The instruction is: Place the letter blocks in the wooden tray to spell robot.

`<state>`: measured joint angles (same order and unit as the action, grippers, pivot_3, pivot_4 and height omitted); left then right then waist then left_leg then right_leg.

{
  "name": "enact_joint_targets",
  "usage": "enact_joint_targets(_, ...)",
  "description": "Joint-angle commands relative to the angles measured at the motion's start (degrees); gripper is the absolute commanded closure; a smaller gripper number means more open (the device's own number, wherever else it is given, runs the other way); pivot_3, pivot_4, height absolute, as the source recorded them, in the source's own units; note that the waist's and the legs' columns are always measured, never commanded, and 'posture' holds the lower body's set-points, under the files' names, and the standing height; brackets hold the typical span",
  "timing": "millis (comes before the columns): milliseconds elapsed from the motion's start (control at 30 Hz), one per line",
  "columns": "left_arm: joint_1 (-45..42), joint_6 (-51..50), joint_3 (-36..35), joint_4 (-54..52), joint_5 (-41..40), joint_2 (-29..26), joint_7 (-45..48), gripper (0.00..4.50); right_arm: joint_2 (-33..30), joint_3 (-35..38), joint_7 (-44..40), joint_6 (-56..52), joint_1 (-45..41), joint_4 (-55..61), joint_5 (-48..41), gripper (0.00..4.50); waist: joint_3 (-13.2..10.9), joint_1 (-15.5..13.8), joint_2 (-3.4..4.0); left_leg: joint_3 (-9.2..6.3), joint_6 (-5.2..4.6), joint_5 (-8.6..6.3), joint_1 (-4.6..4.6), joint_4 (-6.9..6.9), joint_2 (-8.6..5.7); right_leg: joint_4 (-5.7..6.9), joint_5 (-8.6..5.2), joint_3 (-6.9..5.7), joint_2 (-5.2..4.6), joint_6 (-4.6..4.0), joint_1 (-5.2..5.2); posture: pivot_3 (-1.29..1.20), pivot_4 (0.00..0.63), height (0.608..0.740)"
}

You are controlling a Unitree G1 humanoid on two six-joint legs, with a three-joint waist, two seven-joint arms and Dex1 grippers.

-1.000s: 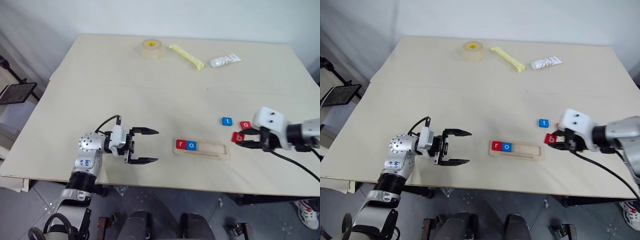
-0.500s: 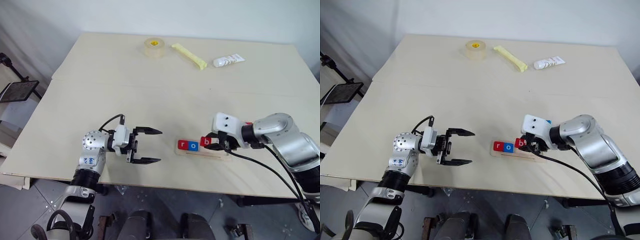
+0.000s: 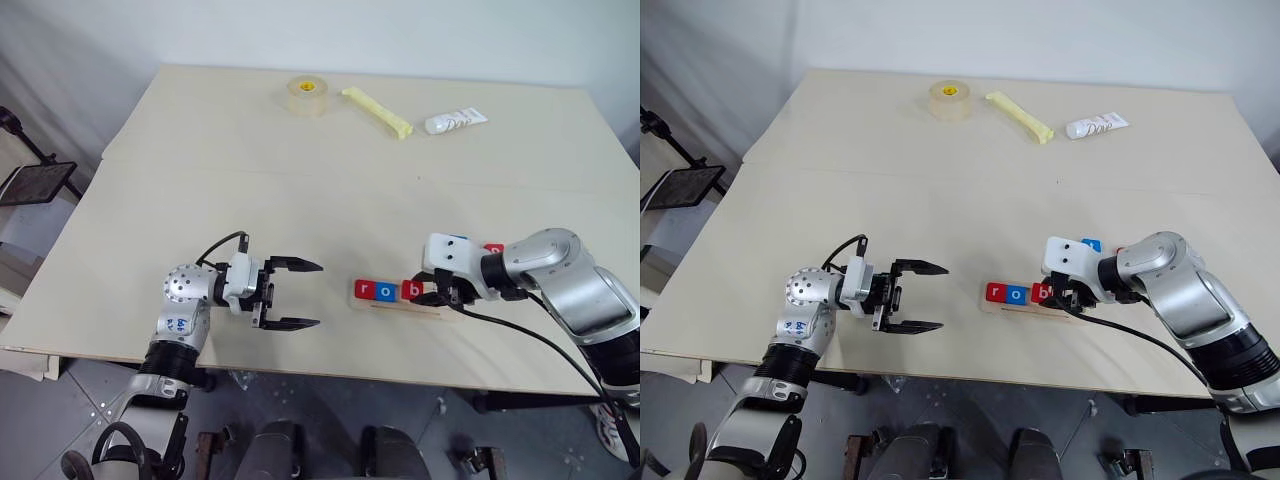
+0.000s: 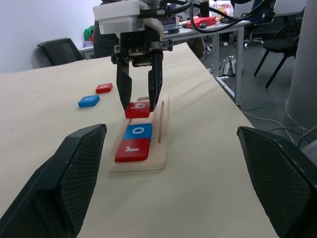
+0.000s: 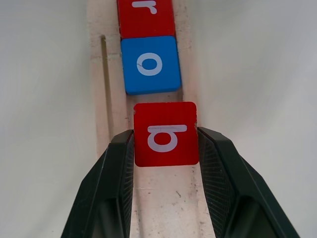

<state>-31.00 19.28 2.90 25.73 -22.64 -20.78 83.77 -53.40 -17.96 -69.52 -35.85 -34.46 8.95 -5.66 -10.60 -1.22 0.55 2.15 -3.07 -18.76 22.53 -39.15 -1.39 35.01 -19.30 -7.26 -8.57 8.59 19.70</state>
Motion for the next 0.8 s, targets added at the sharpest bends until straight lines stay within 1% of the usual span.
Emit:
enact_joint_targets(33,0.3,0.8,-0.3,-1.9,-0.1,-0.2,-0.5,0.0,0.8,-0.2,-0.1,0.8,-0.3,0.9,0.3,2.05,0.0,0.0,0.0,0.0,0.0,0.0,0.0,0.0,0.0,0.0,0.0,0.0,0.0,0.0,0.0,0.0,0.15,0.74)
enact_joint_targets(100,0.5,0.9,-0.3,-2.0,-0.1,-0.2,-0.8,0.0,1.3,-0.4,0.4,0.9,-0.4,0.4,0.9,1.39,0.0,0.0,0.0,0.0,0.0,0.0,0.0,0.0,0.0,0.0,0.0,0.0,0.0,0.0,0.0,0.0,0.15,0.74)
enact_joint_targets(133,0.6,0.9,-0.3,-2.1,-0.1,-0.2,-0.9,0.0,1.3,-0.5,0.4,1.0,-0.4,0.4,1.1,0.97,0.0,0.0,0.0,0.0,0.0,0.0,0.0,0.0,0.0,0.0,0.0,0.0,0.0,0.0,0.0,0.0,0.15,0.74)
enact_joint_targets(233,0.8,0.9,-0.3,-2.3,-0.2,-0.2,-1.0,0.0,1.5,-0.4,0.5,0.9,-0.4,0.7,1.0,0.01,0.0,0.0,0.0,0.0,0.0,0.0,0.0,0.0,0.0,0.01,0.0,0.0,0.0,0.0,0.0,0.0,0.15,0.74)
enact_joint_targets(400,1.0,1.0,-0.4,-2.4,-0.2,-0.3,-1.2,0.0,0.9,1.4,0.6,-1.0,0.2,3.5,-0.5,0.01,0.0,0.0,0.0,0.0,0.0,0.0,0.0,0.0,0.0,0.0,0.0,-0.01,0.0,0.0,0.0,0.0,0.15,0.74)
enact_joint_targets(533,1.1,1.0,-0.3,-2.3,-0.2,-0.3,-1.2,0.0,-0.5,5.1,0.4,-2.3,2.4,6.4,-3.2,0.01,0.0,-0.1,0.0,-0.01,0.0,0.0,0.0,0.0,0.0,0.0,0.0,0.0,0.0,0.0,0.0,0.0,0.15,0.74)
enact_joint_targets(600,1.0,1.0,-0.2,-2.2,-0.2,-0.1,-1.3,0.0,-2.2,7.9,-0.1,-1.8,5.1,7.2,-4.7,0.01,0.0,-0.3,0.0,-0.02,0.0,0.0,0.0,0.0,0.0,0.0,0.0,0.0,0.0,0.0,-0.02,0.0,0.15,0.74)
enact_joint_targets(700,0.9,1.0,-0.1,-1.9,-0.2,0.0,-1.3,0.0,-3.7,9.6,0.4,-1.3,7.3,6.7,-4.9,0.6,0.0,-0.2,-0.01,-0.05,0.0,0.0,0.0,0.0,-0.03,0.0,0.0,-0.01,-0.01,0.0,-0.04,0.0,0.15,0.74)
enact_joint_targets(800,0.9,0.9,-0.1,-1.9,-0.2,0.2,-1.3,0.0,-4.3,10.4,0.7,-0.4,8.8,5.9,-5.0,1.58,0.0,-0.1,-0.01,-0.02,0.0,0.0,-0.03,0.0,0.01,0.01,0.0,-0.02,0.0,0.0,-0.04,0.0,0.15,0.74)
